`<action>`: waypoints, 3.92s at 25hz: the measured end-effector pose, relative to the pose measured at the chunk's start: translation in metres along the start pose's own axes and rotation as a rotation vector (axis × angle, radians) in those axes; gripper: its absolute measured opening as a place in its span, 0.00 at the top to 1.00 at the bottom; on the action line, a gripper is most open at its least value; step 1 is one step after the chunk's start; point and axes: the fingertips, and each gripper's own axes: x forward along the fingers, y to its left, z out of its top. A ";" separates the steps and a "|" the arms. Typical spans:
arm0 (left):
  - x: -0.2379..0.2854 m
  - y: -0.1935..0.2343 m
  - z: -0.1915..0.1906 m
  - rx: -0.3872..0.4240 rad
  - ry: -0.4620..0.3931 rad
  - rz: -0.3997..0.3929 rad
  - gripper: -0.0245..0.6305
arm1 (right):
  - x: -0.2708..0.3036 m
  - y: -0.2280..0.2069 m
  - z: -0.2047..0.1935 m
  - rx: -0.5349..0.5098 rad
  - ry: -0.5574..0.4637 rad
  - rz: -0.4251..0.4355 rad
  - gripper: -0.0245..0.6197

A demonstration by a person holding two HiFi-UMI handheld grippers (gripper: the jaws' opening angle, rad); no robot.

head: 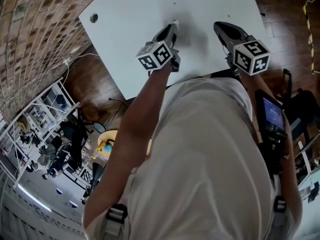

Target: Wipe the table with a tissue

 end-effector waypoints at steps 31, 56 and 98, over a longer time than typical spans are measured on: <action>0.080 0.019 0.072 0.168 -0.046 0.268 0.90 | -0.037 -0.072 0.007 -0.099 0.080 0.071 0.95; 0.088 -0.013 0.036 0.214 -0.018 0.290 0.91 | -0.042 -0.074 0.010 -0.037 0.044 0.056 0.95; 0.137 -0.092 0.027 0.352 0.089 0.121 0.90 | -0.099 -0.127 0.000 0.061 -0.051 -0.069 0.95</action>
